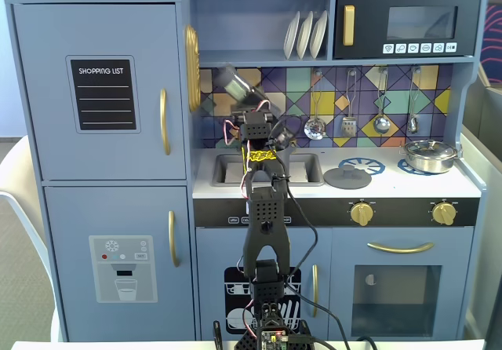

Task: Put salt in the gray recipient

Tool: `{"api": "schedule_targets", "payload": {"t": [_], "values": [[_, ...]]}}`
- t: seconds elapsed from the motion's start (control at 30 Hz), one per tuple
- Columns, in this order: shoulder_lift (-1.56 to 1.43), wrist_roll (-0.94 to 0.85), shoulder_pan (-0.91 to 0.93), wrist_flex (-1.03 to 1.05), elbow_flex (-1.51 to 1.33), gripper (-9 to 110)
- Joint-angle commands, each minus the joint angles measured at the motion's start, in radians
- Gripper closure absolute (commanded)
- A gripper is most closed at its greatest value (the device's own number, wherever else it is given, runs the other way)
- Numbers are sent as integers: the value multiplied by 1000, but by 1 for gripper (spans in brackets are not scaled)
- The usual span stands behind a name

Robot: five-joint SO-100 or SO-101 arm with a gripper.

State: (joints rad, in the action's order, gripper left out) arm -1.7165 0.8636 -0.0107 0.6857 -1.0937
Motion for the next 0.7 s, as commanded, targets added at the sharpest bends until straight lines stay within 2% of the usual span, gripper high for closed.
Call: {"api": "schedule_targets", "payload": {"t": [0.0,0.2,0.5,0.67], "values": [[-123,29,44,-51,-127,101],[-132,20,28,-89,-164,101],[6,-23,-61,-51,181,101],[8,-34,-66,-46,184,101]]}}
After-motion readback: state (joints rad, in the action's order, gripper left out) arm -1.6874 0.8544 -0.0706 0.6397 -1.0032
